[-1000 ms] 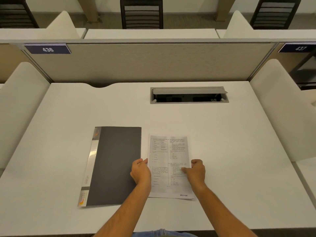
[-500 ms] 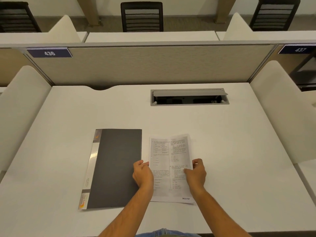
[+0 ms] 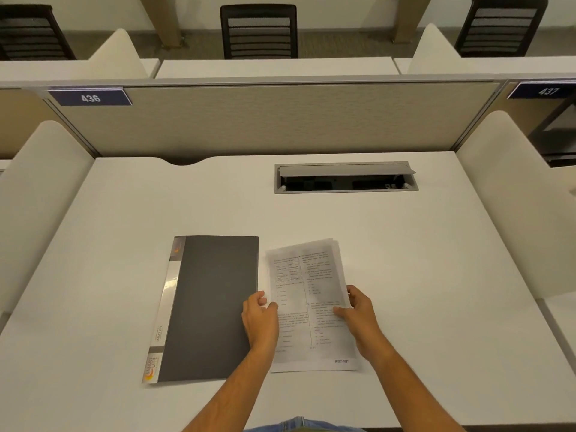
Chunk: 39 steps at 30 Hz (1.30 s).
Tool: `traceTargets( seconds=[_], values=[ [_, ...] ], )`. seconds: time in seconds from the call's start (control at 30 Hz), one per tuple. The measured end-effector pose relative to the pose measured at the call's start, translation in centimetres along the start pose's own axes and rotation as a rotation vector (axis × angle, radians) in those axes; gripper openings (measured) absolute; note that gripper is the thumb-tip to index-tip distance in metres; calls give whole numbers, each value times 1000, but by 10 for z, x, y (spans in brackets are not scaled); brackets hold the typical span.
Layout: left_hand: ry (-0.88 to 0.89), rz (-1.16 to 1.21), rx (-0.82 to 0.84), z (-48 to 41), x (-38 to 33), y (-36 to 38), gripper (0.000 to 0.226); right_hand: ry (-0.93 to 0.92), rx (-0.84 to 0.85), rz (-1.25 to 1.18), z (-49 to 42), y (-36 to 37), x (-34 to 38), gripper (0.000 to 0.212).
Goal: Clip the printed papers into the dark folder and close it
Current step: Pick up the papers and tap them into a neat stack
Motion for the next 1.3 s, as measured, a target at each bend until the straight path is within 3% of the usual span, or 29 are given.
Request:
traceTargets(
  seconds=[0.17,0.3,0.37,0.57,0.67,0.77,0.83,0.93,1.0,1.1,1.2,1.3],
  values=[
    [34,250,227,-5,-20,-15,68,-114,132,-79,18,-2,21,38],
    [237,335,515,-1,-62,-38,65,-189,156,-200,28,-12,38,43],
    [324,319,578,8,-80,-41,56,-250,125,-212,32,-14,49,46],
    [508,324,449,40,-115,-32,29,-430,0,-185,42,-5,71,38],
    [551,289,371,56,-123,-24,25,-424,-91,-164,44,-2,71,27],
    [519,253,368,66,-118,-8,39,-415,-129,-127,39,1,59,42],
    [490,252,353,65,-105,-3,44,-381,-146,-132,39,3,46,35],
    [475,281,324,67,-95,-6,25,-370,-162,-155,40,3,41,20],
    [495,309,296,70,-91,-9,24,-375,-162,-161,40,2,41,14],
    [476,322,275,72,-88,-9,23,-365,-163,-136,40,4,38,22],
    [467,296,260,72,-87,-7,50,-352,-178,-128,40,4,37,32],
    [455,289,233,73,-89,-7,47,-381,-178,-144,43,6,41,42]
  ],
)
Point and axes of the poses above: each hand's wrist, its own z-axis away from the middle knuckle, its own y-axis out of the palm, x = y × z, the point moved 5 cm from there along -z, towards the middle knuckle, and after that the axes turned 6 degrees about -z, right-handed, at the moved point
